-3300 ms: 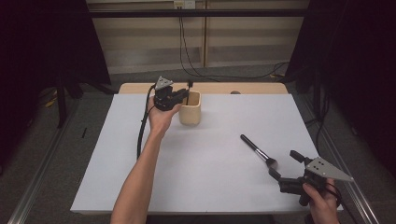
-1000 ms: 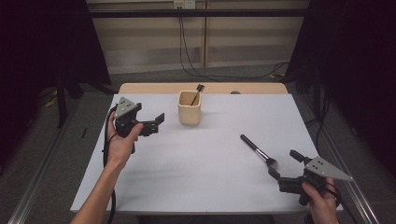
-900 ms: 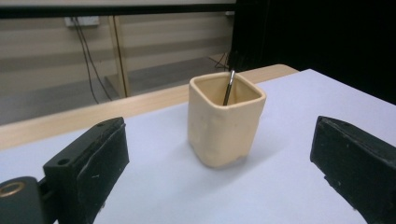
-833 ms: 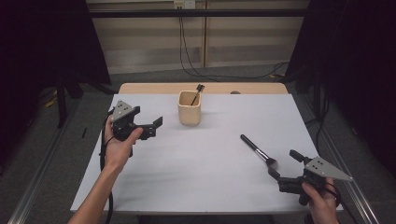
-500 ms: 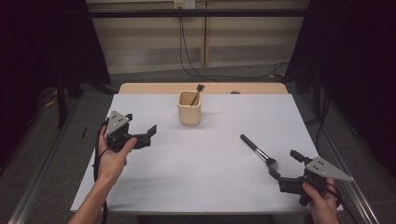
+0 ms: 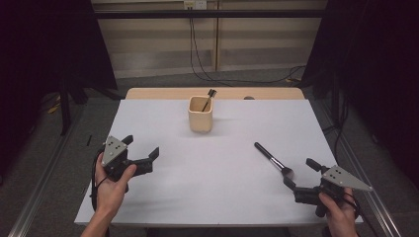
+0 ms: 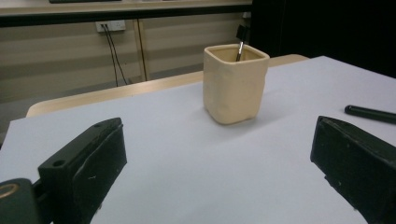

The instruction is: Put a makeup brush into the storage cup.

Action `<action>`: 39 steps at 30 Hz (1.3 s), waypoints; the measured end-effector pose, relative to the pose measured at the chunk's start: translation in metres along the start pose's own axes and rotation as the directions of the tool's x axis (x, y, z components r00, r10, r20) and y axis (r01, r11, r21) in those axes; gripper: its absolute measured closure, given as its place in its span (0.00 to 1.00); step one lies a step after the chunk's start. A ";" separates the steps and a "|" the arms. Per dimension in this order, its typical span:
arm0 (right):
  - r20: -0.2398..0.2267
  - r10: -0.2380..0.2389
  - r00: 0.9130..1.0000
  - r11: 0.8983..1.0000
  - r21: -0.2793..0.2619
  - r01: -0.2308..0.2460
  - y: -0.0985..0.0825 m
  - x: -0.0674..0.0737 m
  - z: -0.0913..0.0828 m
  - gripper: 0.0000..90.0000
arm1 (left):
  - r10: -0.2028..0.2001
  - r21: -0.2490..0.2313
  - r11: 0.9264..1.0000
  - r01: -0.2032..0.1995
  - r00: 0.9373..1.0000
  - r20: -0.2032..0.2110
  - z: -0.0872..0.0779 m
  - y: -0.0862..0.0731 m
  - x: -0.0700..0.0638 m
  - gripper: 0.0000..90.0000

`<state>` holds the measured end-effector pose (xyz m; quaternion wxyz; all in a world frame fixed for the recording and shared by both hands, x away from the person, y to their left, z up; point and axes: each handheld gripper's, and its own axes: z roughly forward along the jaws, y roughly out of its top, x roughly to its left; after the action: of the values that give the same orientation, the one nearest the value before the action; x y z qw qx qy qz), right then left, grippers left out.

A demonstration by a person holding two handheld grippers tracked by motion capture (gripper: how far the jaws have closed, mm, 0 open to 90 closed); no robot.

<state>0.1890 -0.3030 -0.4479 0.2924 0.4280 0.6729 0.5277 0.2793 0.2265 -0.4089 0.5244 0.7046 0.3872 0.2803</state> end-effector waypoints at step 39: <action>0.023 0.025 0.999 0.999 -0.029 -0.024 0.004 -0.006 -0.010 0.00 | -0.032 0.025 0.999 0.033 0.999 -0.033 -0.058 -0.042 -0.010 0.03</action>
<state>0.1847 -0.3128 -0.4415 0.3000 0.4382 0.6564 0.5359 0.2165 0.2552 -0.4322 0.5133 0.7003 0.4107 0.2784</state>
